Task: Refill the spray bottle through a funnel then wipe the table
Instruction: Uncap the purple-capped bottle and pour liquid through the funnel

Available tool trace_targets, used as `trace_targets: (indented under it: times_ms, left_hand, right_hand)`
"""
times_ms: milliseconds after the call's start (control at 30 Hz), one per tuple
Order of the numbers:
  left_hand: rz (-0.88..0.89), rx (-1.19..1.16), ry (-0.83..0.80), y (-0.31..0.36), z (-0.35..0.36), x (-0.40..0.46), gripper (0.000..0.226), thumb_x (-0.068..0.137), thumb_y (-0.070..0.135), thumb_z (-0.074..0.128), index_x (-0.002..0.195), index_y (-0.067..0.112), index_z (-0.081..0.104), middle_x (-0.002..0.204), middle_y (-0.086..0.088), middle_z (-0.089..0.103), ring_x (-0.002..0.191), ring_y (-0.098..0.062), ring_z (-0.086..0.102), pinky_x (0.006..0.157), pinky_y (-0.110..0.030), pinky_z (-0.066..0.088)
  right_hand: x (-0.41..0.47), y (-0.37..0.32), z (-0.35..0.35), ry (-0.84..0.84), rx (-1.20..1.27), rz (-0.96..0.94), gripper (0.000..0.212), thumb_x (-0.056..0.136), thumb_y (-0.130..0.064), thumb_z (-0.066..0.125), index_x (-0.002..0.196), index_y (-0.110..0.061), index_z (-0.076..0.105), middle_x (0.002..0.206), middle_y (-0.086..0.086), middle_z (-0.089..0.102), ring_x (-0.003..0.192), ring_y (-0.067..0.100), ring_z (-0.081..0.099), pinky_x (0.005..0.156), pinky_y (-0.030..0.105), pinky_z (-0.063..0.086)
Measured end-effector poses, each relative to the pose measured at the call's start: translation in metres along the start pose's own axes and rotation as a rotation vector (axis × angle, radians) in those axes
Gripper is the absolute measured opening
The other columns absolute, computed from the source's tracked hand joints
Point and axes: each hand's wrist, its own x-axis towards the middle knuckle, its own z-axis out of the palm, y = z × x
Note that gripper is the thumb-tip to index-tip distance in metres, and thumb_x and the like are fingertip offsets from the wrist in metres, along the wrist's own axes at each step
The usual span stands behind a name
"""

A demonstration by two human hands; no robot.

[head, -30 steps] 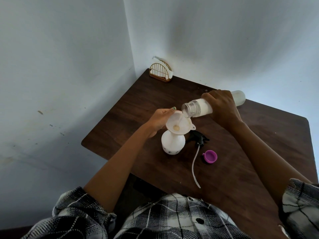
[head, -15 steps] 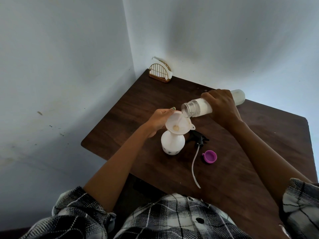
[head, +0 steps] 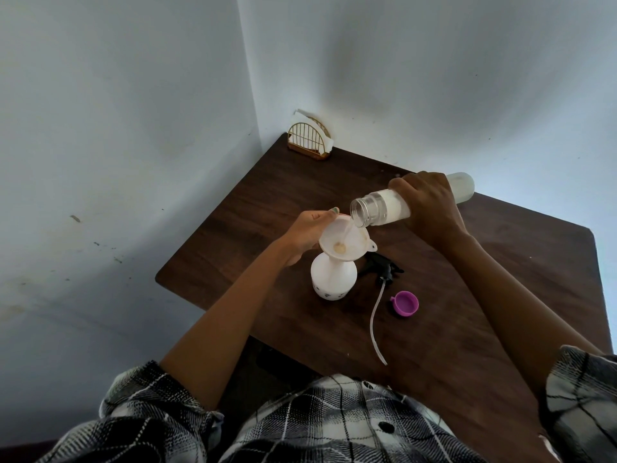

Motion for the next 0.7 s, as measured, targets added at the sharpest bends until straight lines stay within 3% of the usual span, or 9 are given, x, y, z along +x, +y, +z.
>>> trace_targets:
  times_ms: [300,700]
  left_hand:
    - [-0.007,0.033,0.016,-0.0017,-0.0004,0.0016,0.037,0.095,0.043,0.045,0.106,0.015,0.066,0.098,-0.009,0.061,0.085,-0.020,0.053,0.076,-0.034,0.044]
    - [-0.006,0.030,0.011,-0.0020,-0.0007,0.0021,0.037,0.095,0.042,0.045,0.108,0.014,0.066,0.100,-0.010,0.062,0.088,-0.020,0.055,0.077,-0.034,0.045]
  right_hand:
    - [0.0026,0.0029,0.0004,0.023,-0.005,-0.012,0.049,0.058,-0.008,0.082,0.099,-0.010,0.055,0.089,0.013,0.066,0.077,0.033,0.062,0.076,0.043,0.046]
    - [0.0017,0.0037,0.0011,0.011,-0.009,-0.004,0.049,0.058,-0.006,0.083,0.099,-0.008,0.058,0.090,0.013,0.066,0.079,0.034,0.062,0.077,0.043,0.046]
